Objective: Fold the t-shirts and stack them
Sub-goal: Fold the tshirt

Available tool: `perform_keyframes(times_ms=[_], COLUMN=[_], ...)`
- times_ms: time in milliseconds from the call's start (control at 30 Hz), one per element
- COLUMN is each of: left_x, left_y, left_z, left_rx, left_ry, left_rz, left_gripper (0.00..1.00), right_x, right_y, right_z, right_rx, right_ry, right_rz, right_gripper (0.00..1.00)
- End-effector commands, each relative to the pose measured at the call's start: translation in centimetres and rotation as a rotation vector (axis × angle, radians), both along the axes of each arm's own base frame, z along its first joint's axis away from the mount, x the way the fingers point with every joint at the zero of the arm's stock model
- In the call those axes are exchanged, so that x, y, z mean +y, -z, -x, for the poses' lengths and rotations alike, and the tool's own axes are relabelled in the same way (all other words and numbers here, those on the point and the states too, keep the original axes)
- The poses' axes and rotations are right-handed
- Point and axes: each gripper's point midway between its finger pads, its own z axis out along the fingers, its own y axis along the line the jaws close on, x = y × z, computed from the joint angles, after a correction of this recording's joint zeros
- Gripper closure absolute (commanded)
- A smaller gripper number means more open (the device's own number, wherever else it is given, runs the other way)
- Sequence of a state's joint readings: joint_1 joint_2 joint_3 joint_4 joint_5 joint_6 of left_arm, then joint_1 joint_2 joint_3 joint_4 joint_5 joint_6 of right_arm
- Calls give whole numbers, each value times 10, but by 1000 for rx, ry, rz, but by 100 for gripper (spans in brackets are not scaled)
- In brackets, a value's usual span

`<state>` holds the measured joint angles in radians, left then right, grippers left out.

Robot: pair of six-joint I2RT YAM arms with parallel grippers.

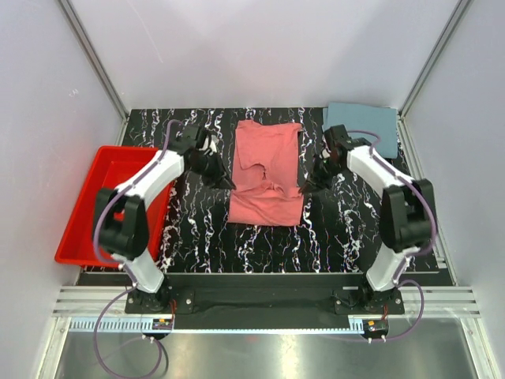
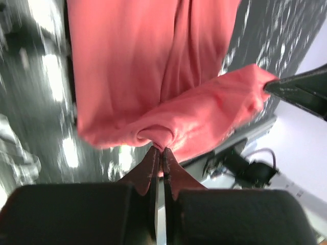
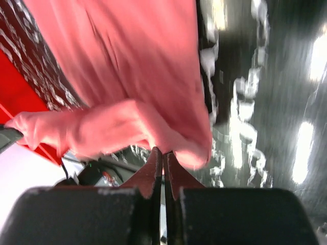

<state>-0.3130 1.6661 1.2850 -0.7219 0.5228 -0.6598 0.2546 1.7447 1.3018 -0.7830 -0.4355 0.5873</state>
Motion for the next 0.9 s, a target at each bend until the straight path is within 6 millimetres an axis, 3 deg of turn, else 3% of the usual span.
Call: perform_keyframes(times_ms=[0, 33, 67, 100, 367, 533, 867], left_x=[0, -1, 0, 0, 2, 1, -1], left_y=[6, 1, 3, 11, 17, 16, 39], left_z=[-32, -43, -50, -54, -90, -108, -134], left_rx=[7, -11, -8, 16, 14, 10, 54], left_ry=[32, 28, 19, 14, -47, -65, -85], left_rz=[-9, -4, -1, -4, 40, 56, 64], left_gripper=[96, 95, 95, 96, 95, 95, 92], right_x=[-2, -2, -1, 2, 12, 9, 6], right_y=[-2, 5, -1, 3, 6, 14, 22], right_z=[-22, -28, -37, -42, -81, -96, -122], right_rx=[0, 20, 3, 14, 2, 22, 33], right_ry=[-77, -77, -78, -81, -91, -80, -74], right_rz=[17, 22, 17, 4, -36, -38, -61], right_gripper=[100, 100, 100, 100, 100, 100, 100])
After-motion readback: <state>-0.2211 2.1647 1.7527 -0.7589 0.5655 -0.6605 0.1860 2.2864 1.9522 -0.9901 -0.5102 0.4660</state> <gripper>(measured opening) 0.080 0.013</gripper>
